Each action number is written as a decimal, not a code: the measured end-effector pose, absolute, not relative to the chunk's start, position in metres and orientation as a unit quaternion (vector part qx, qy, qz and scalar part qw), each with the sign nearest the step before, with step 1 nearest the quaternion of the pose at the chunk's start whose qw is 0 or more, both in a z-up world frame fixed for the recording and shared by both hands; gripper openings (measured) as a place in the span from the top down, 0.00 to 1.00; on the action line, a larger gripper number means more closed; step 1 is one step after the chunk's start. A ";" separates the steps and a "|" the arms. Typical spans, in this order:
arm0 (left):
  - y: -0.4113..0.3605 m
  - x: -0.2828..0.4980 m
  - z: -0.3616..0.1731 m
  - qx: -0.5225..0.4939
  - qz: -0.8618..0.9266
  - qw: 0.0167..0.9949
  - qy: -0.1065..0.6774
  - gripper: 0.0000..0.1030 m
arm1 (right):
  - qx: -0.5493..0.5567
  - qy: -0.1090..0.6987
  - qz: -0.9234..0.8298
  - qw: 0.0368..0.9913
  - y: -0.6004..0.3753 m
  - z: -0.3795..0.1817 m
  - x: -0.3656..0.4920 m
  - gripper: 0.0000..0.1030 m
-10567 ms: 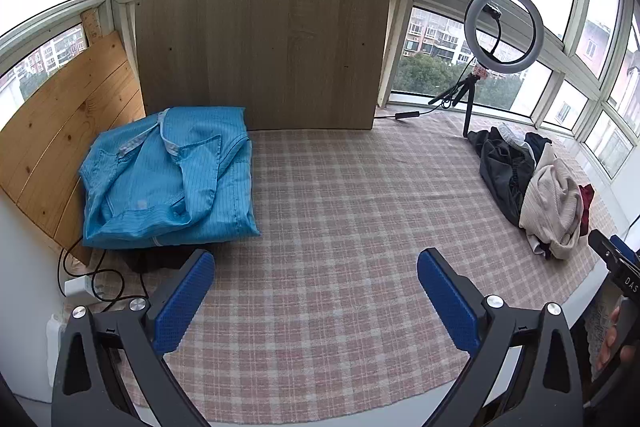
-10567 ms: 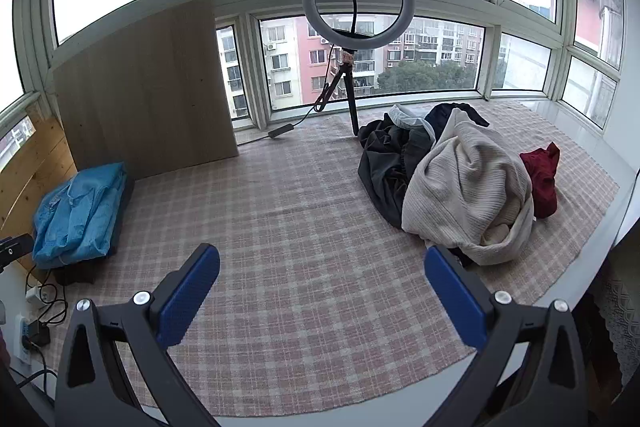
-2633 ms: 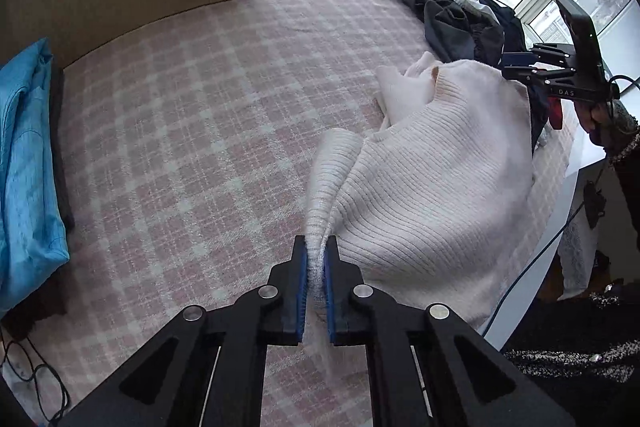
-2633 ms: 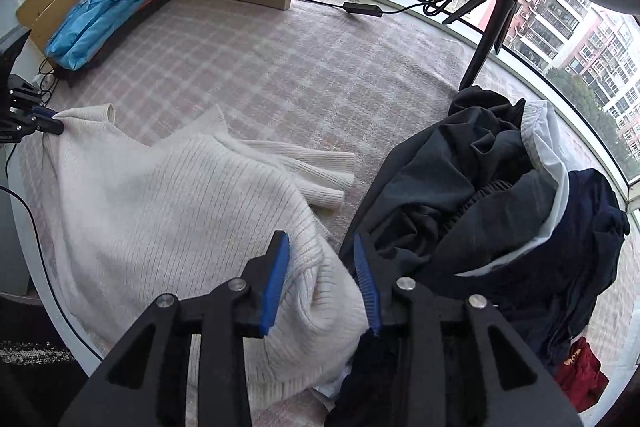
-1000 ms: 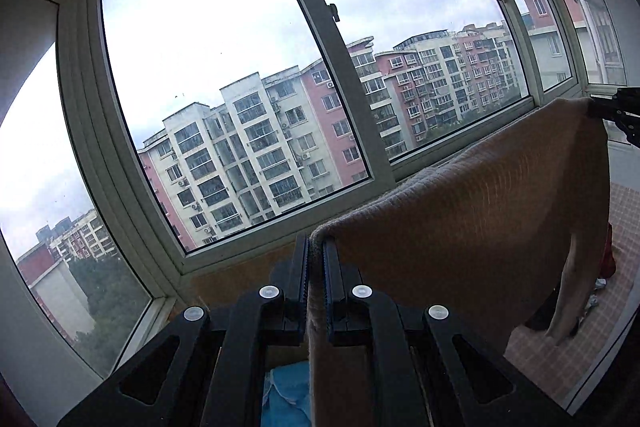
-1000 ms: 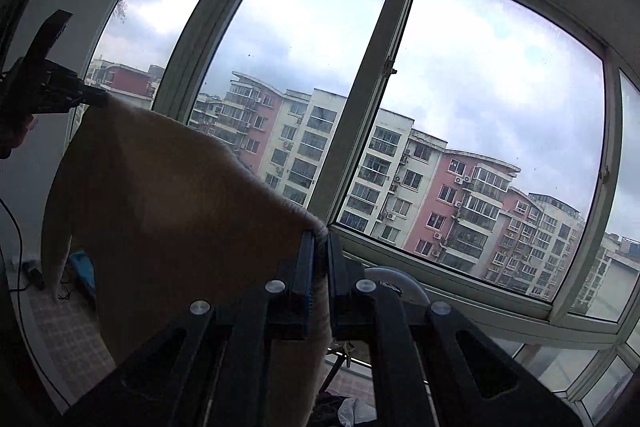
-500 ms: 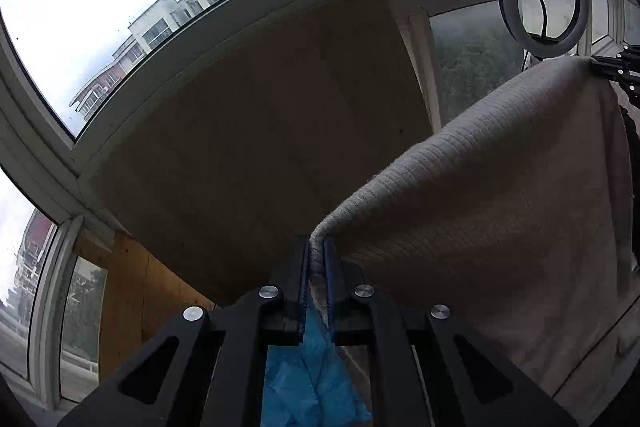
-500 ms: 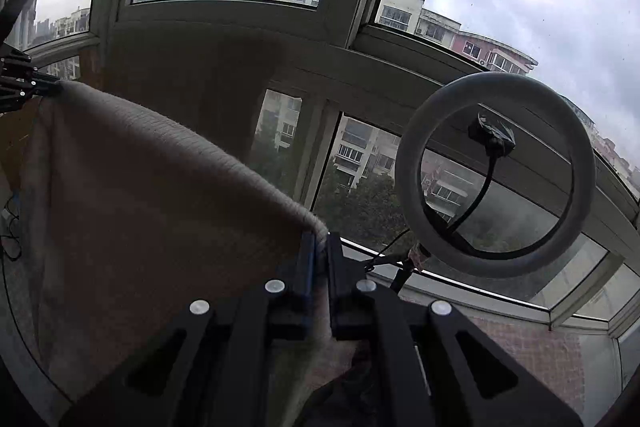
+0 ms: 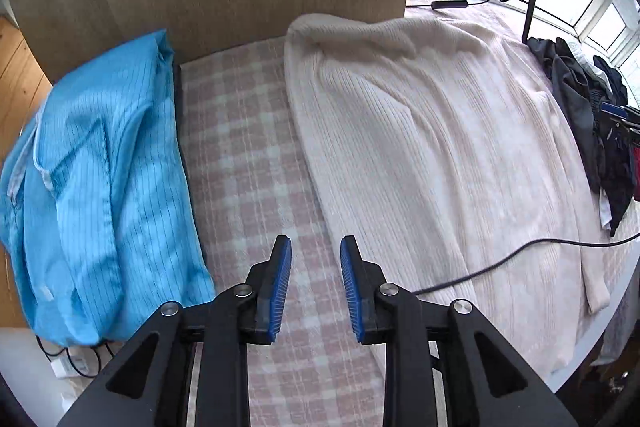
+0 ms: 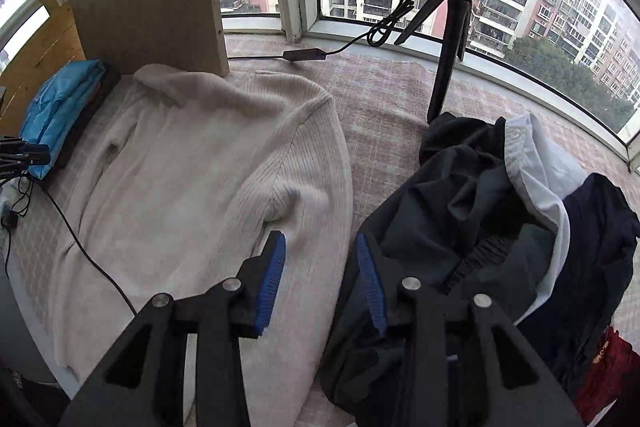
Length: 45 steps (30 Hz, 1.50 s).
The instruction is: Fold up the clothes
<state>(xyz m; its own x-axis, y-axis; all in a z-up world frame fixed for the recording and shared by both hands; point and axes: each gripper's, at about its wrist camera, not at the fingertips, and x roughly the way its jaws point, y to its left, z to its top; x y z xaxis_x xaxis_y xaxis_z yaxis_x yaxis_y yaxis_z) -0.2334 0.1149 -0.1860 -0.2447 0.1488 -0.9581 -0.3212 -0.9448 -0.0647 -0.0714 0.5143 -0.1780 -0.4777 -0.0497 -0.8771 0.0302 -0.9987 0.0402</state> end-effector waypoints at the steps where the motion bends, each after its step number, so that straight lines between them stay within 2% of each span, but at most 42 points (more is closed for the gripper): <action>1: 0.112 -0.218 -0.186 -0.601 0.781 0.161 0.056 0.74 | 0.513 -0.023 -0.858 0.018 0.519 -0.182 -0.050 0.64; 6: 0.086 -0.155 -0.159 -0.593 0.786 0.174 -0.009 0.73 | 0.458 -0.154 -0.875 0.017 0.564 -0.141 0.038 0.64; 7: 0.082 -0.151 -0.158 -0.592 0.788 0.169 -0.013 0.68 | 0.443 -0.173 -0.880 0.017 0.573 -0.127 0.056 0.64; 8: 0.080 -0.147 -0.158 -0.591 0.790 0.164 -0.016 0.60 | 0.438 -0.175 -0.882 0.015 0.577 -0.118 0.067 0.64; 10: 0.088 -0.142 -0.173 -0.601 0.783 0.161 -0.014 0.59 | 0.441 -0.141 -0.886 -0.009 0.571 -0.116 0.076 0.59; 11: 0.096 -0.140 -0.183 -0.610 0.775 0.165 -0.011 0.59 | 0.447 -0.129 -0.885 -0.014 0.566 -0.121 0.078 0.56; 18: 0.151 -0.129 -0.254 -0.647 0.746 0.157 0.037 0.59 | 0.520 -0.135 -0.844 0.003 0.525 -0.216 0.060 0.56; 20: 0.157 -0.125 -0.255 -0.634 0.757 0.148 0.053 0.54 | 0.532 -0.129 -0.837 0.006 0.514 -0.233 0.057 0.56; 22: 0.160 -0.123 -0.254 -0.626 0.764 0.147 0.054 0.57 | 0.543 -0.115 -0.832 0.005 0.504 -0.244 0.055 0.56; 24: 0.162 -0.120 -0.253 -0.618 0.769 0.156 0.052 0.66 | 0.551 -0.099 -0.829 0.007 0.493 -0.252 0.055 0.54; 25: 0.163 -0.118 -0.251 -0.614 0.770 0.164 0.051 0.81 | 0.551 -0.089 -0.830 0.010 0.488 -0.253 0.056 0.52; 26: 0.163 -0.116 -0.250 -0.612 0.772 0.166 0.051 0.86 | 0.551 -0.080 -0.831 0.013 0.482 -0.255 0.056 0.51; 28: 0.161 -0.115 -0.247 -0.608 0.775 0.163 0.051 0.90 | 0.553 -0.044 -0.832 0.019 0.469 -0.257 0.057 0.49; 29: 0.158 -0.115 -0.245 -0.608 0.775 0.164 0.046 0.91 | 0.552 -0.026 -0.833 0.021 0.464 -0.257 0.058 0.53; 30: 0.155 -0.114 -0.241 -0.606 0.778 0.164 0.043 0.92 | 0.550 -0.026 -0.834 0.025 0.463 -0.255 0.058 0.72; 31: 0.150 -0.113 -0.235 -0.602 0.780 0.163 0.041 0.92 | 0.548 -0.029 -0.835 0.031 0.463 -0.253 0.059 0.85; 32: 0.144 -0.113 -0.228 -0.596 0.786 0.158 0.044 0.92 | 0.546 -0.032 -0.836 0.036 0.463 -0.252 0.060 0.93; 36: 0.108 -0.112 -0.196 -0.569 0.811 0.114 0.078 0.93 | 0.531 -0.044 -0.846 0.018 0.478 -0.232 0.063 0.93; 38: 0.080 -0.116 -0.180 -0.555 0.823 0.062 0.107 0.93 | 0.514 -0.024 -0.857 -0.012 0.489 -0.212 0.068 0.94; 40: 0.045 -0.127 -0.173 -0.551 0.822 -0.018 0.144 0.92 | 0.511 0.019 -0.855 -0.088 0.508 -0.195 0.069 0.94; 43: 0.020 -0.121 -0.172 -0.564 0.816 -0.033 0.123 0.92 | 0.514 0.065 -0.838 -0.172 0.532 -0.179 0.072 0.90; 44: 0.012 -0.119 -0.172 -0.568 0.814 -0.036 0.114 0.89 | 0.511 0.038 -0.844 -0.156 0.533 -0.175 0.078 0.88; 45: 0.019 -0.115 -0.174 -0.570 0.814 -0.015 0.106 0.88 | 0.506 0.004 -0.852 -0.135 0.533 -0.170 0.084 0.81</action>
